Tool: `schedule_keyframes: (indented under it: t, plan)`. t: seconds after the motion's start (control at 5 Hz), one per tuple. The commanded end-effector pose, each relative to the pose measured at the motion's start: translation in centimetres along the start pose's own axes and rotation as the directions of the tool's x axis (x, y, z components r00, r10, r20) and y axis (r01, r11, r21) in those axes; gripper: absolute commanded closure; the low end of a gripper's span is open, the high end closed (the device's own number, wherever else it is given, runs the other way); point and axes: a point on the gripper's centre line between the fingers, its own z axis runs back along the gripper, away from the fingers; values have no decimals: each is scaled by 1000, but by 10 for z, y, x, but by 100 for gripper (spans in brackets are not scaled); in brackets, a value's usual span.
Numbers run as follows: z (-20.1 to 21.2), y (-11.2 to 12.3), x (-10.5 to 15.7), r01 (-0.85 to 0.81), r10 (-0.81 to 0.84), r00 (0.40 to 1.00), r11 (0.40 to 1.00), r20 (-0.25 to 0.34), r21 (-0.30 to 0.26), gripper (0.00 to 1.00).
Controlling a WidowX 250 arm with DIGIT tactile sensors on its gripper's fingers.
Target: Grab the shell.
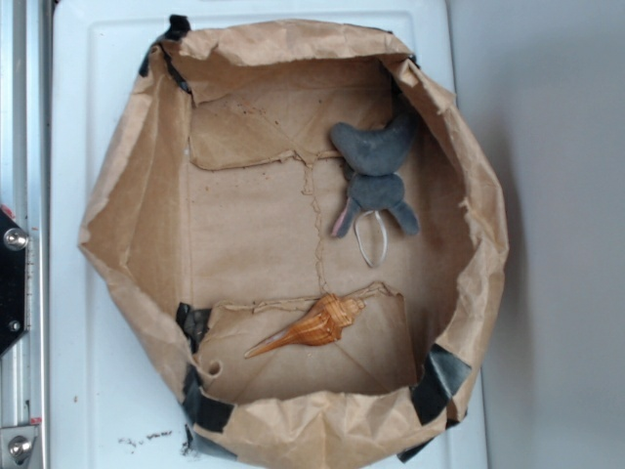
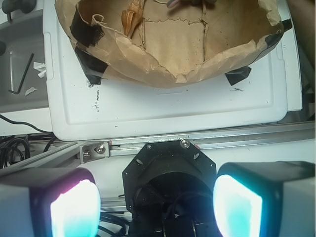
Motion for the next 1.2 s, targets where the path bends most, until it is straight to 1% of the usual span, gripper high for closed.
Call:
schedule_keyframes:
  t: [0.0, 0.2, 0.4, 0.6, 0.8, 1.0]
  plan:
    - [0, 0, 0, 0, 0, 1000, 1000, 0, 0, 0]
    - [-2, -5, 31, -20, 20, 1000, 998, -1, -64, 0]
    - [-8, -11, 67, -62, 63, 998, 992, -2, -114, 0]
    - [-21, -14, 89, -81, 82, 997, 991, 7, -105, 0]
    - [-46, -10, 105, -93, 106, 987, 989, 118, -114, 0]
    - [-75, -3, 129, -115, 132, 983, 984, 126, -133, 0]
